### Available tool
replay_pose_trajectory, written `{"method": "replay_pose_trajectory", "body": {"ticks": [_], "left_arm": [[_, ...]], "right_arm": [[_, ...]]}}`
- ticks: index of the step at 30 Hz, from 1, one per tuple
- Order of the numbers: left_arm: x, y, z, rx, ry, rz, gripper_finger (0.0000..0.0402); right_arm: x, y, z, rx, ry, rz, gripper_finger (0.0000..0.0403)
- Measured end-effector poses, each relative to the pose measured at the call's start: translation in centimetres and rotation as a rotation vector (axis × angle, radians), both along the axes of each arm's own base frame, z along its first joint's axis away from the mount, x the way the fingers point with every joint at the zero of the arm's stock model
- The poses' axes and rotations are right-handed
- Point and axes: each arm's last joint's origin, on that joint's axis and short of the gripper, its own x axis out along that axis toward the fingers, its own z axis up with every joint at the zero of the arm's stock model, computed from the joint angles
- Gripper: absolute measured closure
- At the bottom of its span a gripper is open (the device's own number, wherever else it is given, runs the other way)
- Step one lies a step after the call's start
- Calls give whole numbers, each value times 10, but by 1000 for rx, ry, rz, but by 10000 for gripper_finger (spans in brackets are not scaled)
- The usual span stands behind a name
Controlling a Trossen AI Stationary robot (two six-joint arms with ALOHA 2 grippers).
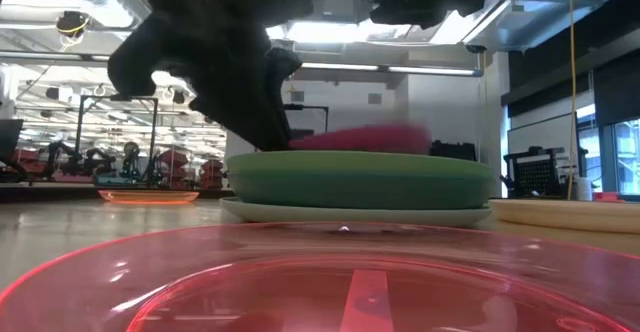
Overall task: Stack plastic plates
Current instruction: Stack the pink plate on top of the light green plate, then stack the light red plate on top of the pink plate
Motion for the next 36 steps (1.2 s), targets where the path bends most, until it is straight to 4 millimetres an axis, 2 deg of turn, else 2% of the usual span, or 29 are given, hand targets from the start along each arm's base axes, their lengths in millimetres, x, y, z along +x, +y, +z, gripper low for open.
{"method": "replay_pose_trajectory", "body": {"ticks": [7,11,14,19,22,27,30,36], "left_arm": [[1,2,0,-82,6,40,320],[-3,-5,6,-108,-2,22,311],[-10,-12,17,-127,-49,-4,312],[-31,-13,26,-174,-216,-20,311],[-47,-10,27,-216,-350,5,310],[-71,-7,18,-307,-537,39,310],[-78,-7,10,-350,-595,63,310],[-79,-5,5,-363,-622,83,310]], "right_arm": [[0,0,0,0,0,0,258],[-2,0,1,10,5,-4,258],[-11,-2,4,61,57,-34,258],[-36,-5,-2,180,269,-124,258],[-51,2,-10,246,412,-184,258],[-73,16,-32,292,640,-295,258],[-82,20,-49,316,704,-350,258],[-93,14,-79,325,780,-471,258]]}}
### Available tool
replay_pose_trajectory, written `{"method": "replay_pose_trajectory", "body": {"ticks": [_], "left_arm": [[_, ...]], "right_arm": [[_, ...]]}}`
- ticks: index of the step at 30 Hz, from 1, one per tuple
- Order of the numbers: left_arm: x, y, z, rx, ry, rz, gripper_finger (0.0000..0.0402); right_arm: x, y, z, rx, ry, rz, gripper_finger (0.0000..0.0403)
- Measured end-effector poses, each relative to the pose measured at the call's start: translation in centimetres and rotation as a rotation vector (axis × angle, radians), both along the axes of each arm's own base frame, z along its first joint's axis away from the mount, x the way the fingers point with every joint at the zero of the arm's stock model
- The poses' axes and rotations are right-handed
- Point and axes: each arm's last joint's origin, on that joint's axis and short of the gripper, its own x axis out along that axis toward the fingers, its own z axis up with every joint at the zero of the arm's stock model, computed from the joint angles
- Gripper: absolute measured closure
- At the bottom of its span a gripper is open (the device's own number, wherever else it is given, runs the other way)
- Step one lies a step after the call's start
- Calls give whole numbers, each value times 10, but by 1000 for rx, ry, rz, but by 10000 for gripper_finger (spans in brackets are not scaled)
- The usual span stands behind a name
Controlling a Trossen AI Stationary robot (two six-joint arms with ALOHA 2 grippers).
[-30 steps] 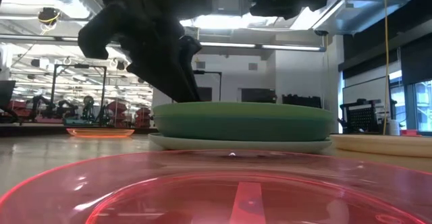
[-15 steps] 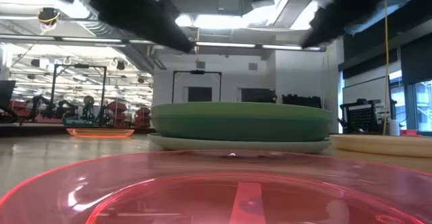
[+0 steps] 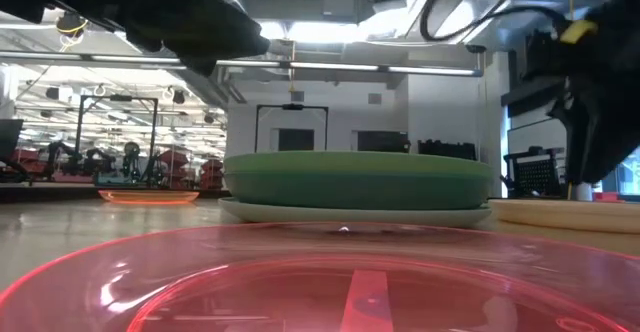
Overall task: Stack plastic plates
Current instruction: Stack the light red plate on top of the pink plate
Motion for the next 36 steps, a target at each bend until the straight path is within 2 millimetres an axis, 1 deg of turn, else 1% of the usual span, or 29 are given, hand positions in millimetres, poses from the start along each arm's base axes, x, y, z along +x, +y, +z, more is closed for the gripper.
{"method": "replay_pose_trajectory", "body": {"ticks": [4,10,14,18,22,24,29,31,36], "left_arm": [[0,0,0,-1,-1,1,310],[0,1,0,4,-3,17,310],[0,1,0,4,-3,17,310],[0,1,0,4,-4,17,310],[0,0,1,-24,-5,23,310],[1,0,2,-52,-17,29,310],[1,0,2,-56,-22,30,310],[1,0,3,-56,-22,30,310],[1,0,2,-56,-22,30,310]], "right_arm": [[-2,-1,-12,-16,26,4,258],[-7,-5,-23,-77,11,5,258],[-5,-3,-26,-39,-19,39,258],[-6,-4,-27,-58,-16,43,264],[-6,-5,-27,-86,-16,70,296],[-6,-5,-27,-90,-17,84,322],[-6,-5,-27,-113,-16,129,390],[-6,-5,-27,-119,-16,135,397],[-6,-5,-27,-125,-15,150,388]]}}
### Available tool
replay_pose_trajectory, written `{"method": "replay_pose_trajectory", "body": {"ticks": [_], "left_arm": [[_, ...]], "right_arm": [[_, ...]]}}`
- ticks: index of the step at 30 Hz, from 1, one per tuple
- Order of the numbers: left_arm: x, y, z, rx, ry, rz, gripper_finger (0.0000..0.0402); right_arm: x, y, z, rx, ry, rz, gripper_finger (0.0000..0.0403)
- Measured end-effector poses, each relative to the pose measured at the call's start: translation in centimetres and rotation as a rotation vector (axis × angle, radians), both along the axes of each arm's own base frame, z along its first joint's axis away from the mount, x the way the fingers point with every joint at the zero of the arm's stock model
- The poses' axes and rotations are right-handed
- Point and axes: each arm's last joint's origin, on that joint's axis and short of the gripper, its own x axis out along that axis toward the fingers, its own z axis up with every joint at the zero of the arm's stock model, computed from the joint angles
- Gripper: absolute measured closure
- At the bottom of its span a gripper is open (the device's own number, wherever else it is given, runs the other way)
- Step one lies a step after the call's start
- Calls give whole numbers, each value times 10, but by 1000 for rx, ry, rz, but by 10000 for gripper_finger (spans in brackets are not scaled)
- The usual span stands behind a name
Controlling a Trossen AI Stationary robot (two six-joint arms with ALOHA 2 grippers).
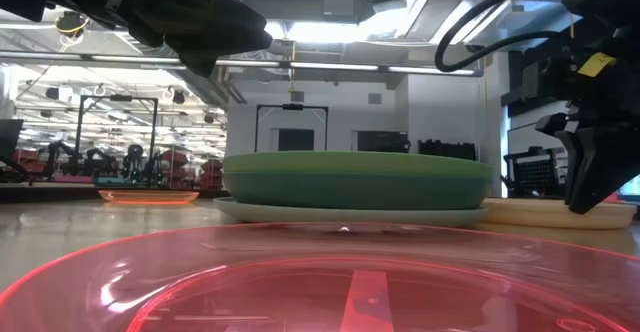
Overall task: Stack plastic plates
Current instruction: Stack the light red plate on top of the pink plate
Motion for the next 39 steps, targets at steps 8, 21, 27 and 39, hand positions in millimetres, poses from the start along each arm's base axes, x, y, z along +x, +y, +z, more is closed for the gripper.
{"method": "replay_pose_trajectory", "body": {"ticks": [8,21,27,39], "left_arm": [[0,0,0,0,0,1,310],[0,0,0,1,-1,7,310],[0,0,0,2,1,6,310],[0,0,0,3,2,7,310]], "right_arm": [[0,0,1,-11,5,-1,401],[12,4,34,-81,-5,-3,402],[3,3,15,46,62,-47,398],[-9,-2,-5,78,100,-91,319]]}}
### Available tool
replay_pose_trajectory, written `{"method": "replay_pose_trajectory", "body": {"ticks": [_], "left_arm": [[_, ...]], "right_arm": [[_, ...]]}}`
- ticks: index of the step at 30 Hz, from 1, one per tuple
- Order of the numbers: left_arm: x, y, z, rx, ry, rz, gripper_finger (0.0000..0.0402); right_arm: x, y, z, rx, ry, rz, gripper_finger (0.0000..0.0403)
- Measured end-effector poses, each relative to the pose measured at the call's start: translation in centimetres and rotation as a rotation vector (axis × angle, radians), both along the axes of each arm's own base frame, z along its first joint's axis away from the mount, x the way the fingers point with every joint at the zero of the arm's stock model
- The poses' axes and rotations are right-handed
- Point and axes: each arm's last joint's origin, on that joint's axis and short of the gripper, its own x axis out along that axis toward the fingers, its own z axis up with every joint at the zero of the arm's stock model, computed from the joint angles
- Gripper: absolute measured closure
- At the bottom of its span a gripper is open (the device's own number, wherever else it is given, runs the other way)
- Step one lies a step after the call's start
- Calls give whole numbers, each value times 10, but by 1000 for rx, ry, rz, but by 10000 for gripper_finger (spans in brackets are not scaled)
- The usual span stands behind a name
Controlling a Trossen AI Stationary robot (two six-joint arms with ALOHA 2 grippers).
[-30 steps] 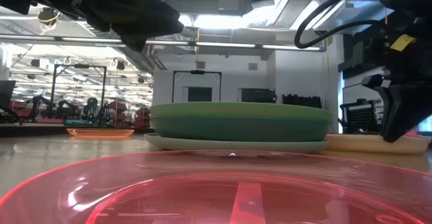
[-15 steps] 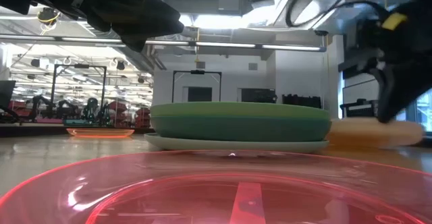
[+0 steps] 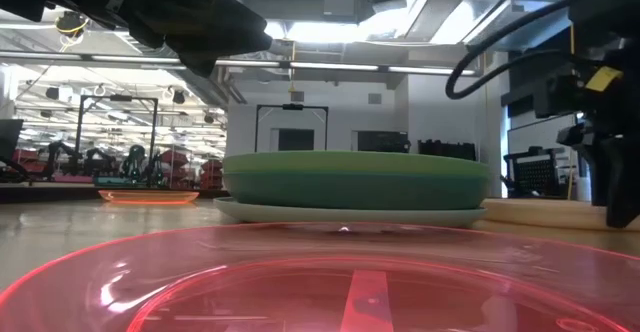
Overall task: Stack plastic plates
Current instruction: Stack the light red plate on top of the pink plate
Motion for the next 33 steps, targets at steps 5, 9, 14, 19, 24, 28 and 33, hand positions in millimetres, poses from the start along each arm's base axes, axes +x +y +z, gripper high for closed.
{"method": "replay_pose_trajectory", "body": {"ticks": [5,9,14,19,24,28,33], "left_arm": [[0,0,0,0,0,1,310],[0,0,0,0,0,0,310],[0,0,0,0,0,1,310],[1,2,0,0,0,7,310],[1,3,0,1,0,12,310],[1,3,0,1,0,11,310],[1,3,0,1,1,11,310]], "right_arm": [[-3,-3,-4,-59,2,24,326],[-3,-3,-4,-104,-2,108,385],[-2,-4,1,-131,7,123,387],[9,0,31,-206,20,159,398],[28,7,66,-274,-97,206,398],[48,17,82,-289,-281,296,399],[69,27,91,-309,-495,411,401]]}}
